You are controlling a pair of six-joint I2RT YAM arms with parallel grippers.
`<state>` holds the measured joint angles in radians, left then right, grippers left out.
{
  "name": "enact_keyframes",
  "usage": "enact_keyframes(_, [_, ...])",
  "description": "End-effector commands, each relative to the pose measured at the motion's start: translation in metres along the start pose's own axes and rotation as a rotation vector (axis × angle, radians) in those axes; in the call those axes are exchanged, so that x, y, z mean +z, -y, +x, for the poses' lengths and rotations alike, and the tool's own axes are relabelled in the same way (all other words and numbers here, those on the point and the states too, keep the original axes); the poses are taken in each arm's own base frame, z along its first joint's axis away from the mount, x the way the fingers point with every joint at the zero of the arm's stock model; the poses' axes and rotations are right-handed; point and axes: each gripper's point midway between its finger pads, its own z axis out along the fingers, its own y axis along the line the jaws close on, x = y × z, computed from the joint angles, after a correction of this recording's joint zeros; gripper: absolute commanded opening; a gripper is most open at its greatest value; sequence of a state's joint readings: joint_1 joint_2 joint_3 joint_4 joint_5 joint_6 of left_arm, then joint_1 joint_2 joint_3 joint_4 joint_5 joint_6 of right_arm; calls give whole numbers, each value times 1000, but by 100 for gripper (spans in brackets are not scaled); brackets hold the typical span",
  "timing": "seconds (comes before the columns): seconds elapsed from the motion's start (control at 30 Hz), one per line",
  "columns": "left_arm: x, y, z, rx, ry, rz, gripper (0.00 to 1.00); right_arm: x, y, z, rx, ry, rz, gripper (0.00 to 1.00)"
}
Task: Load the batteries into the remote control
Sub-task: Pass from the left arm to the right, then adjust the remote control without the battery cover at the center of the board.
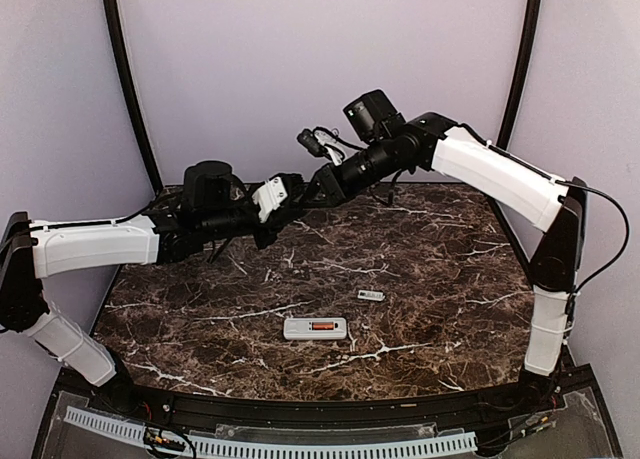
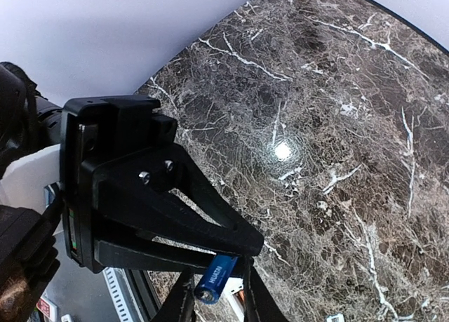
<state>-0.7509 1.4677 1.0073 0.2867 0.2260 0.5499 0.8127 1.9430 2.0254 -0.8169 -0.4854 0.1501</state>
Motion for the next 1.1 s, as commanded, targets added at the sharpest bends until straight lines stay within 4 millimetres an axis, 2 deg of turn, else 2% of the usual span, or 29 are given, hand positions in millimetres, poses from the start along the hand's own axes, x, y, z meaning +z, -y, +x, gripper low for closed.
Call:
enact_keyframes(0.0, [0, -1, -8, 6, 7, 2, 0, 9, 2, 2, -2, -17, 14, 19])
enact_keyframes(0.17, [2, 2, -5, 6, 0, 12, 0, 8, 3, 1, -7, -14, 24, 6])
enact_keyframes(0.3, [1, 4, -3, 6, -5, 20, 0, 8, 9, 5, -8, -27, 49, 0])
enact_keyframes(0.37, [0, 7, -1, 2, -18, 37, 15, 7, 14, 9, 4, -37, 57, 0])
enact_keyframes(0.4, [0, 9, 0, 0, -21, 50, 38, 7, 15, 10, 10, -38, 55, 0])
enact_keyframes(0.43, [-1, 14, 4, -6, -37, 71, 49, 5, 16, 12, 16, -38, 51, 0])
enact_keyframes(0.47, [-3, 18, 4, -10, -40, 93, 66, 5, 17, 14, 24, -38, 41, 0])
enact_keyframes(0.57, [-11, 39, 23, -19, -114, 189, 81, 0, 22, 23, 65, -29, 20, 0])
enact_keyframes(0.67, [-21, 64, 47, -18, -194, 290, 84, 0, 32, 41, 115, -37, 8, 0])
enact_keyframes(0.77, [-30, 90, 69, -11, -239, 398, 87, 10, 44, 76, 188, -93, 1, 0])
enact_keyframes(0.87, [-38, 115, 79, -43, -252, 509, 88, 20, 48, 101, 238, -115, -28, 0])
enact_keyframes(1.0, [-42, 137, 93, -89, -297, 606, 90, 27, 57, 126, 292, -125, -25, 0])
enact_keyframes(1.03, [-41, 140, 92, -101, -303, 624, 94, 29, 59, 131, 304, -124, -24, 0])
enact_keyframes(1.07, [-42, 150, 100, -117, -338, 658, 96, 32, 60, 137, 317, -127, -30, 0])
